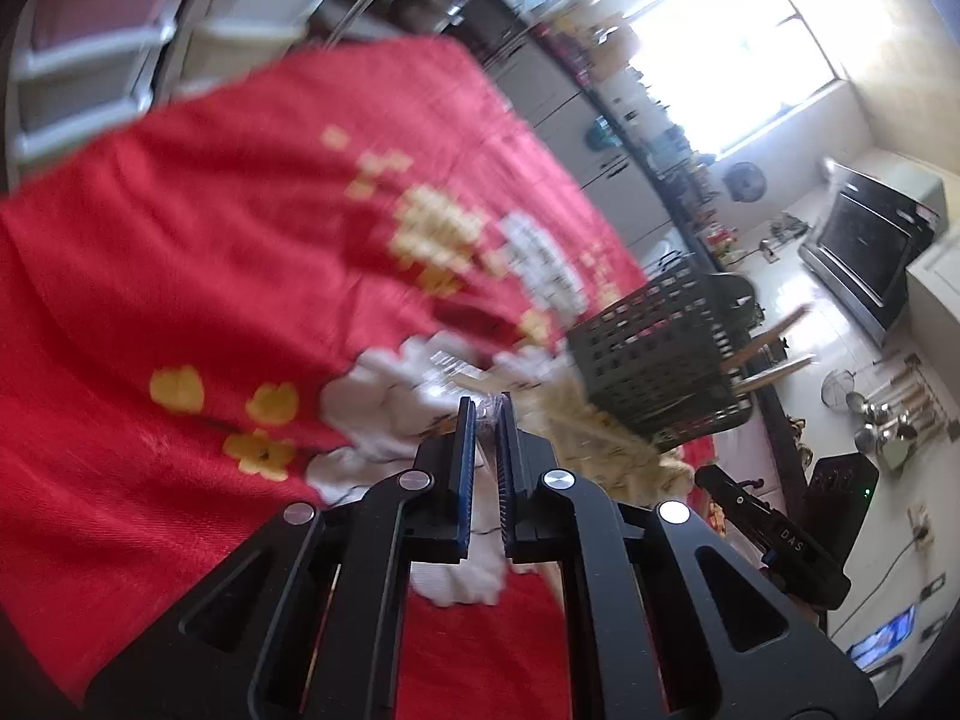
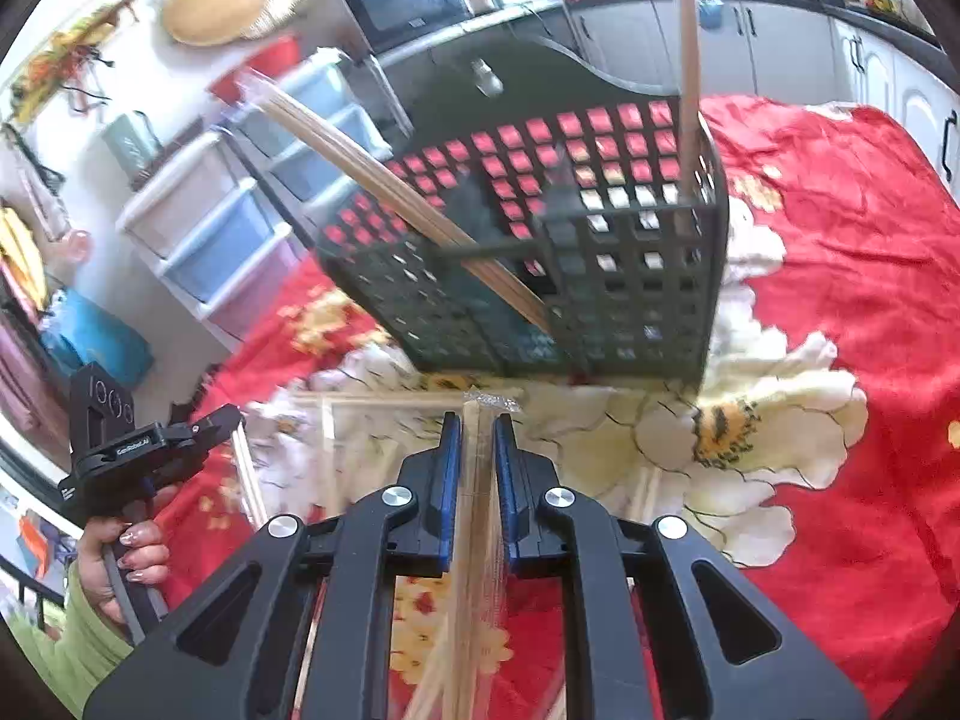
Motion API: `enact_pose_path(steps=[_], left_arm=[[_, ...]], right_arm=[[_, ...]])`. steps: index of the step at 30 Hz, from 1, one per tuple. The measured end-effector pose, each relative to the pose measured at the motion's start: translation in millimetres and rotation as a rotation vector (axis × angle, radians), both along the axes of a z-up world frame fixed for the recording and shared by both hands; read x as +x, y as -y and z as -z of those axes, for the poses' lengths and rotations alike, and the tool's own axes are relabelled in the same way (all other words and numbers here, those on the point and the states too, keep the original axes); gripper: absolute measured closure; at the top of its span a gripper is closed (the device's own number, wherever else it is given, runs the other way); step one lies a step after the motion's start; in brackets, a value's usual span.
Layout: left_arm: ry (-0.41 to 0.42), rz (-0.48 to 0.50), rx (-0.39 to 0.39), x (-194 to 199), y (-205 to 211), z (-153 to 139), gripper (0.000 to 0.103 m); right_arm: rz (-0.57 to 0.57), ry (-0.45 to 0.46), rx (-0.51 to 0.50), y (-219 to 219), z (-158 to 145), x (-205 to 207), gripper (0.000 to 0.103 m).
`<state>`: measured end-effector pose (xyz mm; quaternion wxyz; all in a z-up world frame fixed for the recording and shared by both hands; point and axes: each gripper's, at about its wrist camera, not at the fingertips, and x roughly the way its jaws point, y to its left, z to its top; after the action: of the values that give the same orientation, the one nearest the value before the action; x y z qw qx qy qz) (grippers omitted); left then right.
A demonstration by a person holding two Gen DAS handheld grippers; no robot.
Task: Organize utensils
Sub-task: 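Lift the chopsticks upright over the basket with both tools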
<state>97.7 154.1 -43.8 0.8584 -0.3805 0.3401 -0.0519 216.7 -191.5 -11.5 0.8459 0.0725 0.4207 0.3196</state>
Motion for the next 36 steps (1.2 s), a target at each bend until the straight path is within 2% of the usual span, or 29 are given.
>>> enact_pose_path(steps=[15,27,36], left_arm=[[0.228,0.082,0.072,-0.5,45.8,-87.1,0.101],[0.323,0.162,0.116,14.0,81.9,-129.1,0.101],[0.398,0.148,0.167,24.3,88.8,-157.2,0.101]], right_arm=[[-0.008,0.23,0.072,-2.2,-60.4,-41.6,0.092],[0.048,0.389,0.103,17.9,-91.3,-53.7,0.092],[0.09,0.475,0.14,25.8,-112.8,-49.1,0.092]])
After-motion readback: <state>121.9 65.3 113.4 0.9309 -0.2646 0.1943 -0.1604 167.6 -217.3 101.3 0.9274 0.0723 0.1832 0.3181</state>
